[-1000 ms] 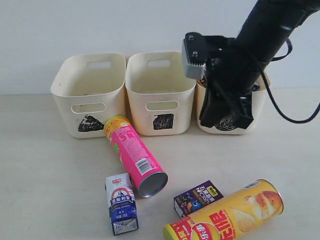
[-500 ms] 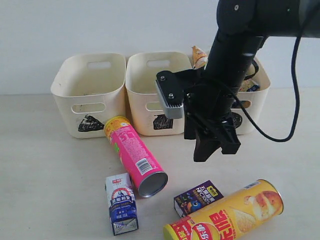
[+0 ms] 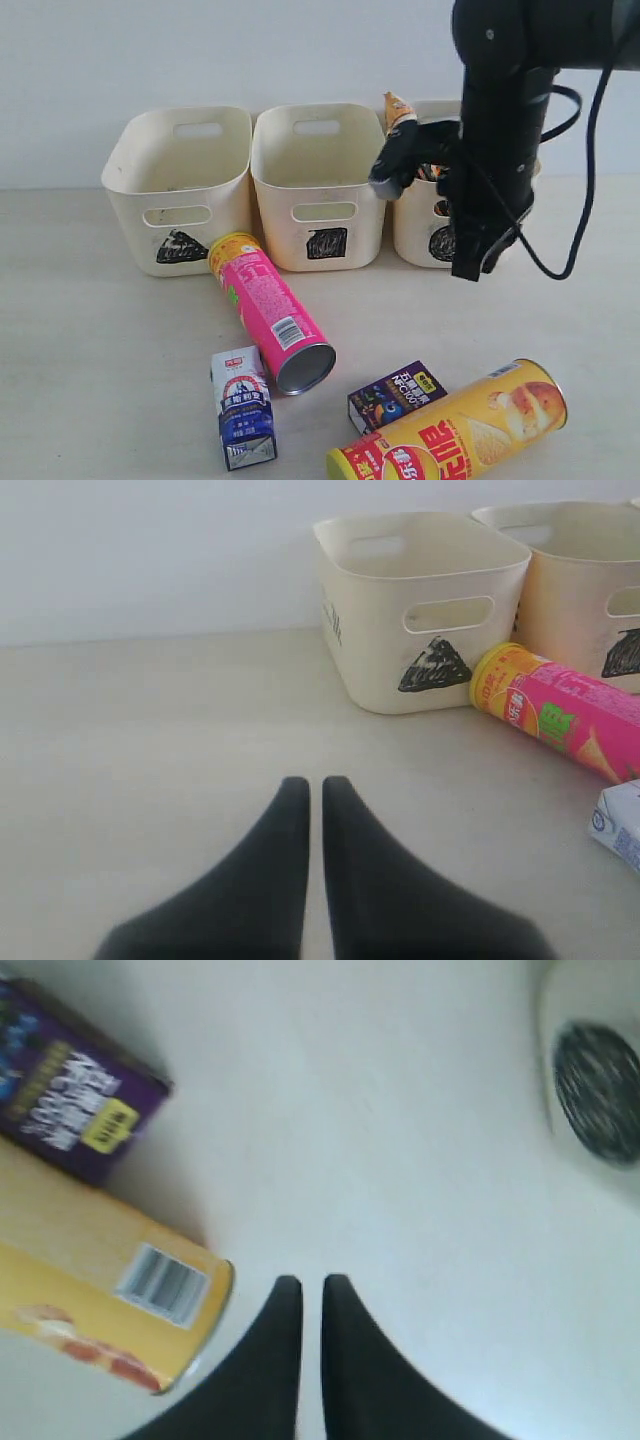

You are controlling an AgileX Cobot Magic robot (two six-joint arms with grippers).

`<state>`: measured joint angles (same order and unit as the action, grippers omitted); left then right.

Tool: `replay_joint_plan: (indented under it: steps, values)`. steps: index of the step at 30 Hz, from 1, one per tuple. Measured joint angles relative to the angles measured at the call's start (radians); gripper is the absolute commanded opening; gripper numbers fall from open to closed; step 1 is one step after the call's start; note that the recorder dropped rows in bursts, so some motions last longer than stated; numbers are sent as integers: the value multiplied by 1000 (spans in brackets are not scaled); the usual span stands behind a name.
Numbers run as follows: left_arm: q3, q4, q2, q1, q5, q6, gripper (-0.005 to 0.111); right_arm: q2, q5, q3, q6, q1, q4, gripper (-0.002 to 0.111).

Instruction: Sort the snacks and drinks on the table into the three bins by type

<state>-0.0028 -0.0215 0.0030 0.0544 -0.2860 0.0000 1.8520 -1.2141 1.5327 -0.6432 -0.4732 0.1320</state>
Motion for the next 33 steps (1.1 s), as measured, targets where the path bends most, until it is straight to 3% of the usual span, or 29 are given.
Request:
replay_joint_plan:
  steps: [7, 11, 15, 25, 33]
  values:
    - [0, 0, 0, 0, 0, 0, 4, -32, 0, 0, 461, 215, 73, 0]
    - [0, 0, 0, 0, 0, 0, 4, -154, 18, -53, 571, 308, 34, 0]
    - [0, 0, 0, 0, 0, 0, 4, -450, 286, -302, 633, 383, 3, 0]
    - [0, 0, 0, 0, 0, 0, 4, -940, 653, -704, 674, 392, -18, 0]
    - [0, 0, 0, 0, 0, 0, 4, -1317, 709, -922, 794, 392, -34, 0]
